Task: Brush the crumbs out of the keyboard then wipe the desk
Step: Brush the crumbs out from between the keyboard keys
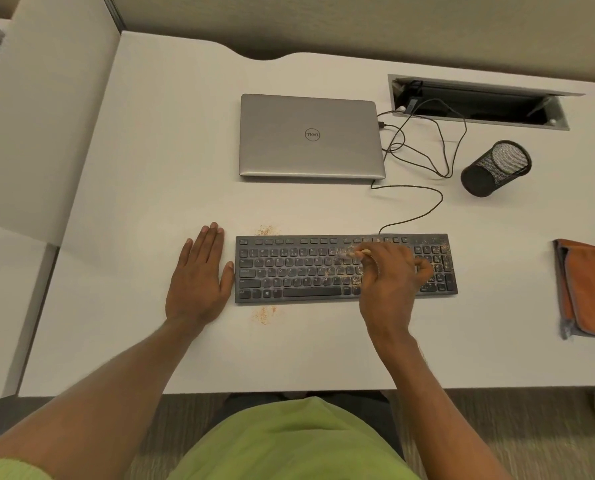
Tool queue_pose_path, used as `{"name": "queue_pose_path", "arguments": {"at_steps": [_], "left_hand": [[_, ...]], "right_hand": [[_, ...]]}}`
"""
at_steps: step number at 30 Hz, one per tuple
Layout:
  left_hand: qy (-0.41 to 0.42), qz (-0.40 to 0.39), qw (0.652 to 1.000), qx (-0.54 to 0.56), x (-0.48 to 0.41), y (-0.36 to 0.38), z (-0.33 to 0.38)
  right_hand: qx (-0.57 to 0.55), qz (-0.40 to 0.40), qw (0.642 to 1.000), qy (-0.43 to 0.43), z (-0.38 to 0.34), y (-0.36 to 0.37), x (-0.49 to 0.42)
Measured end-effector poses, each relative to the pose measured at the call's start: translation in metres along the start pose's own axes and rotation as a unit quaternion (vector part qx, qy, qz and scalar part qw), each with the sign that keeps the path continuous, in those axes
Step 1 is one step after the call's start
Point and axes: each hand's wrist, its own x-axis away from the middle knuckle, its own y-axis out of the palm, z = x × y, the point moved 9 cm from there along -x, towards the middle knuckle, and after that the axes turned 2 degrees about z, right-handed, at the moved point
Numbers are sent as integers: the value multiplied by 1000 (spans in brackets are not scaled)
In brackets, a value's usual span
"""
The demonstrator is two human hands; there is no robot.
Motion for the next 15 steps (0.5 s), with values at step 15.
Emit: {"name": "queue_pose_path", "arguments": {"at_steps": [15], "left_hand": [[-1, 1, 1000, 0, 0, 1, -1]], "right_hand": [[-32, 50, 997, 40, 7, -8, 6]]}}
